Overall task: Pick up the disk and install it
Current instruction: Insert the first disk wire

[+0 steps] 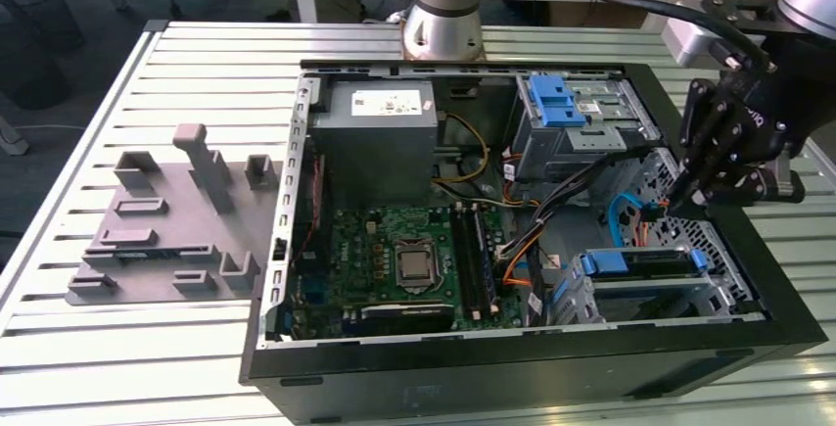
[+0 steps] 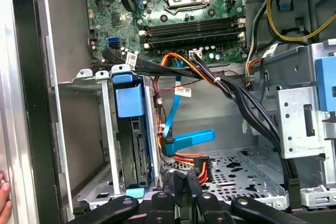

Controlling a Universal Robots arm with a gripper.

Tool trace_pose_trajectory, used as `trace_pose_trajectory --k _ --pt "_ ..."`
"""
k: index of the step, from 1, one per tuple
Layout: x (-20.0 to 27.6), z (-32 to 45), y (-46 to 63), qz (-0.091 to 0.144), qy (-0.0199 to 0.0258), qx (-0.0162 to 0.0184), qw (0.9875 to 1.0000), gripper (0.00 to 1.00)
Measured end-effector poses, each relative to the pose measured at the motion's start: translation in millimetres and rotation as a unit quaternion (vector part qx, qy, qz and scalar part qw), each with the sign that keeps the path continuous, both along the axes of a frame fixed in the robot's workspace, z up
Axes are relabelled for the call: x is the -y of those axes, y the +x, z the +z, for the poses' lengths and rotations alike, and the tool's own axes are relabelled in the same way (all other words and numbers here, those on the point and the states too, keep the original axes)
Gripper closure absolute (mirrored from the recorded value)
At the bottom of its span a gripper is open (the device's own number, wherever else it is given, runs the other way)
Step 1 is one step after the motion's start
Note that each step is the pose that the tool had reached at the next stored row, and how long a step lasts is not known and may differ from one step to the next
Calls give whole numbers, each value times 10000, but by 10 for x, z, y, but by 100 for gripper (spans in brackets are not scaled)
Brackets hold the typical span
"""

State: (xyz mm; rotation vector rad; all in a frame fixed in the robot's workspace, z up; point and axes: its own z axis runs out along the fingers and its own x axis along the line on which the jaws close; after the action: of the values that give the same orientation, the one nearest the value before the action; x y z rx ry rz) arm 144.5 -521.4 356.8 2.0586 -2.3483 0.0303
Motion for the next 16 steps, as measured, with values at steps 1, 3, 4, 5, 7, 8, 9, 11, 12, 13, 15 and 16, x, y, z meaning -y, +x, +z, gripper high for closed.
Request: trace_pose_trajectory --k 1,3,4,5,7,8,9,11,12,13,15,16 --pt "-2 -6 1 0 -1 -1 10000 76" --pt "-13 -8 2 0 -2 -2 10000 76" --pt "-21 -8 2 0 -2 -2 10000 76" --pt "-31 -6 2 0 -2 -2 10000 76" --pt "-55 -6 3 0 -21 -3 10000 76" --pt "-57 -6 3 -1 -40 -2 10000 76" --pt "-59 -7 3 -3 -56 -2 10000 76" --pt "-62 -10 6 -5 -89 -2 10000 76" --pt "-64 -11 7 -6 -106 -2 9999 76" --pt "-65 -11 7 -7 -126 -2 9999 76" --pt "-66 -12 8 -8 -161 -2 9999 78" --pt "-65 -11 8 -8 -168 -2 9999 84"
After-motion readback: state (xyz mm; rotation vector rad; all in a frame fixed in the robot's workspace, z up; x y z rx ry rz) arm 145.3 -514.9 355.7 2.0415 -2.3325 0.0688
